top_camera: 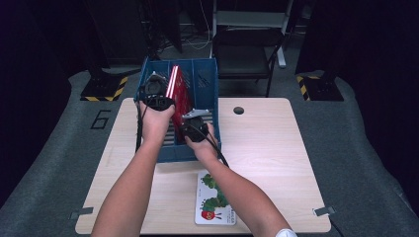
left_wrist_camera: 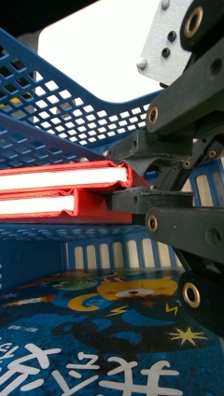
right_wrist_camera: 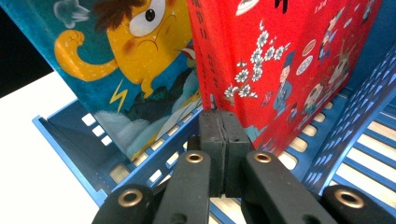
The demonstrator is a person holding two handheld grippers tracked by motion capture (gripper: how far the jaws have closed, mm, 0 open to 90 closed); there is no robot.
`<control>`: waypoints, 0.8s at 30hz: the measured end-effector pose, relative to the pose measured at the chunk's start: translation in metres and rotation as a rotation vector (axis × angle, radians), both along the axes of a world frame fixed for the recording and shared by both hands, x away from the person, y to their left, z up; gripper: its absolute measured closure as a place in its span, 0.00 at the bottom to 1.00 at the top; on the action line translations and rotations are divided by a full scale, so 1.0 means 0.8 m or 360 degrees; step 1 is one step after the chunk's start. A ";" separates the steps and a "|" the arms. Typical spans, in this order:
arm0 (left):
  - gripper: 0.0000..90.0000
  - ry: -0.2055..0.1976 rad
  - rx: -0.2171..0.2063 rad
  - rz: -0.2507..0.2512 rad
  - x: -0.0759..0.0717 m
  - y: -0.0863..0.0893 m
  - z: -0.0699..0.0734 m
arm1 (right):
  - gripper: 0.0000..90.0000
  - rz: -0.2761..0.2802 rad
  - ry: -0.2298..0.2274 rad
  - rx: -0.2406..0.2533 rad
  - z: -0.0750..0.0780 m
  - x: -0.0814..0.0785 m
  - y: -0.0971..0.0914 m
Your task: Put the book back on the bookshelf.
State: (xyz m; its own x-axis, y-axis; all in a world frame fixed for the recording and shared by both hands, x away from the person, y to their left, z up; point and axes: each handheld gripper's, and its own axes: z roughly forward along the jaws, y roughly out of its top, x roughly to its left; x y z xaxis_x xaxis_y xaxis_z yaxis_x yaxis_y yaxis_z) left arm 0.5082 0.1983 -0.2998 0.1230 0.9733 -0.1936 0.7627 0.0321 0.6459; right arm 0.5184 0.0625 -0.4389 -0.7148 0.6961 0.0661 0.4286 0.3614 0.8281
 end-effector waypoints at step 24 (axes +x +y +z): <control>0.81 -0.0079 0.0000 -0.0044 -0.009 0.008 0.011 | 0.98 -0.0012 -0.0040 0.0048 0.014 -0.005 -0.008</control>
State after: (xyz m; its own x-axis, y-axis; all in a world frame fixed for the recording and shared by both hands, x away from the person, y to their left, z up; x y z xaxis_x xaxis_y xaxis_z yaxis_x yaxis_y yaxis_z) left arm 0.5011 0.2045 -0.2909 0.1593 0.9695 -0.1864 0.7304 0.0113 0.6829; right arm 0.5146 0.0557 -0.4279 -0.7114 0.6994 0.0693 0.4099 0.3329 0.8492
